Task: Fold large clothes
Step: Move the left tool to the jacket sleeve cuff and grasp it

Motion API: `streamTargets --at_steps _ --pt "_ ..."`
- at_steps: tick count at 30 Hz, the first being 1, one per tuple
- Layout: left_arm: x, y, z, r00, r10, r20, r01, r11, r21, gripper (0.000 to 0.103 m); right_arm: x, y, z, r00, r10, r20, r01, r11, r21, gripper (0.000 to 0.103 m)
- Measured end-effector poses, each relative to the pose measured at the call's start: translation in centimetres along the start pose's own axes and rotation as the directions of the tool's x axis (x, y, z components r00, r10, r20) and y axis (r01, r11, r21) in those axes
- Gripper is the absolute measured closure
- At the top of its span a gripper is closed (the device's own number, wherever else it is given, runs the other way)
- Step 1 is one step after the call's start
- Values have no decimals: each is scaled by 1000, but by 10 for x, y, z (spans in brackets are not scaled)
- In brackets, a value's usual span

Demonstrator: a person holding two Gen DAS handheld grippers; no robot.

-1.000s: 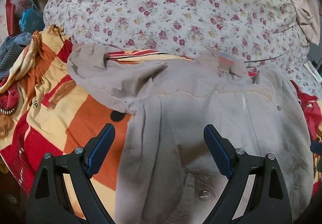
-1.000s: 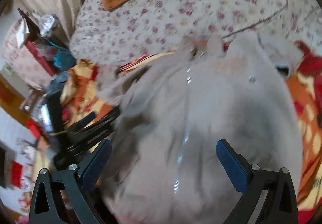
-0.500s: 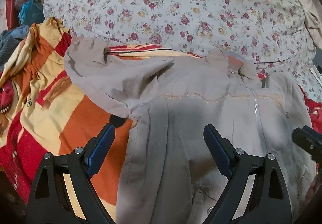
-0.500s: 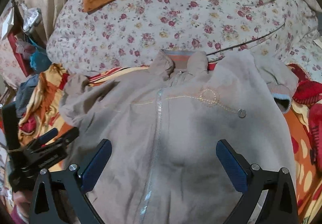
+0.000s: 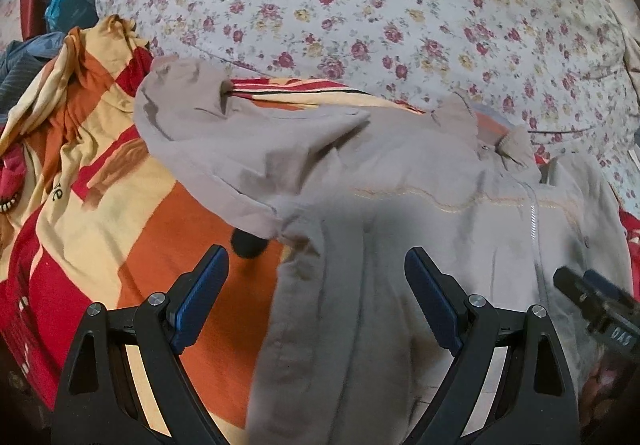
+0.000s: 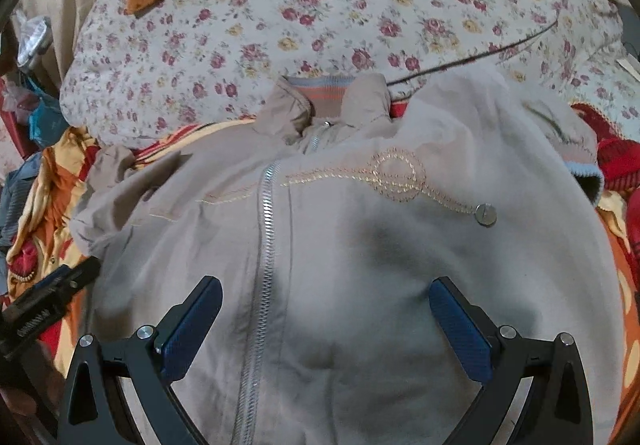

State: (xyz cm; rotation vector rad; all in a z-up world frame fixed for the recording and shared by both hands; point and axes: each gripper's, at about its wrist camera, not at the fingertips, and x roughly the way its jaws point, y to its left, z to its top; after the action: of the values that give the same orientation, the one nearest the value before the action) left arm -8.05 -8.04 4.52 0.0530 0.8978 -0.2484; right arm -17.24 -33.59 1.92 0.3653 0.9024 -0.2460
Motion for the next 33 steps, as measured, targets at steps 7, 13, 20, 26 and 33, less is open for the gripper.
streamTargets --at_steps 7,13,20,26,33 --pt "7 10 3 1000 8 -24 -9 1000 -26 13 10 7 -6 1000 -26 -15 25 999 -45 0" --pt "9 40 23 999 2 -39 -6 994 -111 13 7 10 4 1000 -22 14 22 999 -45 0" --pt "27 107 70 994 111 -16 -112 967 -229 13 22 10 -2 1000 -21 -12 21 999 -34 0" --pt "63 175 103 978 210 -15 -202 916 -346 13 25 9 -2 1000 -21 -8 21 999 -37 0" --pt "111 217 130 974 227 -31 -217 875 -432 13 29 14 -4 998 -56 -5 55 996 -63 0"
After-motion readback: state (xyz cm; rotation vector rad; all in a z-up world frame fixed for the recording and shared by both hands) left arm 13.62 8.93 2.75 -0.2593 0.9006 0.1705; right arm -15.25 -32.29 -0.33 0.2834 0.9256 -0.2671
